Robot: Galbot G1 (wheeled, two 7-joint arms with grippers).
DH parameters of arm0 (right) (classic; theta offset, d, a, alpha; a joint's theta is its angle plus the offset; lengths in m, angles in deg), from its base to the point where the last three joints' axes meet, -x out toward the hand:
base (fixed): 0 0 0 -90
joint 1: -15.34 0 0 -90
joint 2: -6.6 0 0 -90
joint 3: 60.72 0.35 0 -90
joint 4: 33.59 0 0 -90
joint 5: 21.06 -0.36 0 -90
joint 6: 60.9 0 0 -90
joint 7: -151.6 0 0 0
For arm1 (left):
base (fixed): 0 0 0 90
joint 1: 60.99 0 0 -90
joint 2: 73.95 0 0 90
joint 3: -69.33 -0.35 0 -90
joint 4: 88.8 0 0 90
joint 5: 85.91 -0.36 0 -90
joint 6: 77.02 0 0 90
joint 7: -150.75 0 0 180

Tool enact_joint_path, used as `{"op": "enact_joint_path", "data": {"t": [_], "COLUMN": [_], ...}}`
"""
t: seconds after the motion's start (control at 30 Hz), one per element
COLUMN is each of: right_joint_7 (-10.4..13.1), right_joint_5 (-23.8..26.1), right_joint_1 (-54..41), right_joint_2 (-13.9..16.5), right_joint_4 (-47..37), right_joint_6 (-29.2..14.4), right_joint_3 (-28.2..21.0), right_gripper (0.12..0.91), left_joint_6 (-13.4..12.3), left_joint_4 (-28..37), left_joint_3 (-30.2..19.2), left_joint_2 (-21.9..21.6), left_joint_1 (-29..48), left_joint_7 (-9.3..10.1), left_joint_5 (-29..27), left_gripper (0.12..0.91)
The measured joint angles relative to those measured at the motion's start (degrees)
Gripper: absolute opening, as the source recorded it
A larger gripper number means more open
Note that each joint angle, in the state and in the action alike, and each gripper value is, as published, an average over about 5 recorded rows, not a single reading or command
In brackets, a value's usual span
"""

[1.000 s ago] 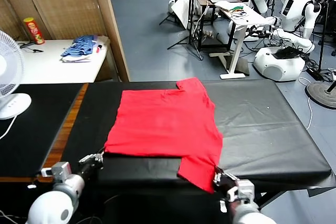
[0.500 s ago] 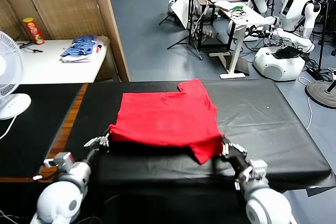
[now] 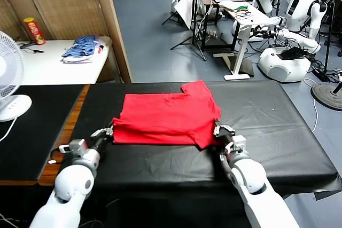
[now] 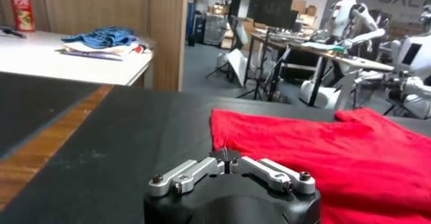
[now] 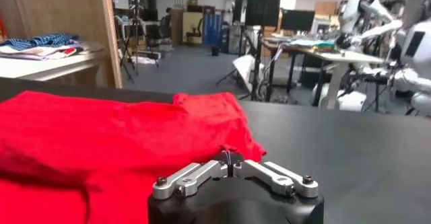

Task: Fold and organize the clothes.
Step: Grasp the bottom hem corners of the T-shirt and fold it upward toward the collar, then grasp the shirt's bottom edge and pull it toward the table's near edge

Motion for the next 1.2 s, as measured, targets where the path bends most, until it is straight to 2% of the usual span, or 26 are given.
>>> {"op": "enact_joint_path", "data": {"t": [0.1, 0.17, 0.27, 0.37, 0.47, 0.6, 0.73, 0.83, 0.97, 1.03, 1.1, 1.2], "right_joint_7": [0.4, 1.1, 2.2, 2.7, 2.9, 3.3, 3.2, 3.0, 3.1, 3.4, 4.1, 5.7], "right_joint_5": [-1.5, -2.0, -2.0, -1.9, -1.8, -1.8, -1.8, -1.7, -1.6, -1.7, -1.9, -2.0], "right_joint_1": [1.6, 3.0, 5.2, 7.2, 8.7, 10.0, 10.7, 10.9, 11.3, 11.7, 12.2, 13.4], "right_joint_2": [1.6, 2.8, 4.2, 4.9, 5.0, 4.9, 4.6, 4.3, 3.9, 4.1, 4.4, 4.9], "right_joint_4": [2.9, 5.4, 8.7, 10.7, 11.6, 11.8, 11.3, 10.7, 10.4, 10.9, 11.8, 14.1], "right_joint_6": [2.4, 3.6, 4.5, 4.7, 4.7, 4.6, 4.4, 4.0, 3.6, 3.8, 4.4, 6.5], "right_joint_3": [0.8, 1.4, 2.1, 2.8, 3.2, 3.4, 3.6, 3.7, 3.6, 3.6, 3.6, 3.5], "right_gripper": [0.498, 0.615, 0.742, 0.786, 0.794, 0.733, 0.625, 0.499, 0.282, 0.180, 0.131, 0.124], "left_joint_6": [0.2, 0.5, 1.1, 1.8, 2.7, 3.6, 4.2, 4.7, 4.9, 4.9, 5.0, 5.2], "left_joint_4": [0.3, 0.1, -0.8, -2.1, -2.9, -3.0, -2.4, -1.9, -1.1, -1.0, -1.2, -2.1], "left_joint_3": [0.0, 0.0, 0.2, 0.4, 0.5, 0.9, 0.9, 0.8, 0.8, 0.9, 0.9, 0.9], "left_joint_2": [0.0, -0.2, -0.7, -1.1, -1.3, -1.1, -0.8, -0.5, -0.3, -0.3, -0.4, -0.7], "left_joint_1": [0.0, -0.4, -1.4, -2.8, -4.3, -5.3, -5.5, -5.5, -5.6, -5.7, -6.1, -6.9], "left_joint_7": [-0.58, -0.85, -0.92, -0.88, -0.98, -1.18, -1.26, -1.23, -1.18, -1.09, -0.98, -0.39], "left_joint_5": [0.0, 0.0, 0.3, 1.4, 3.1, 5.3, 5.7, 5.5, 5.2, 5.1, 5.0, 4.6], "left_gripper": [0.212, 0.324, 0.492, 0.654, 0.765, 0.796, 0.796, 0.747, 0.578, 0.466, 0.348, 0.198]}}
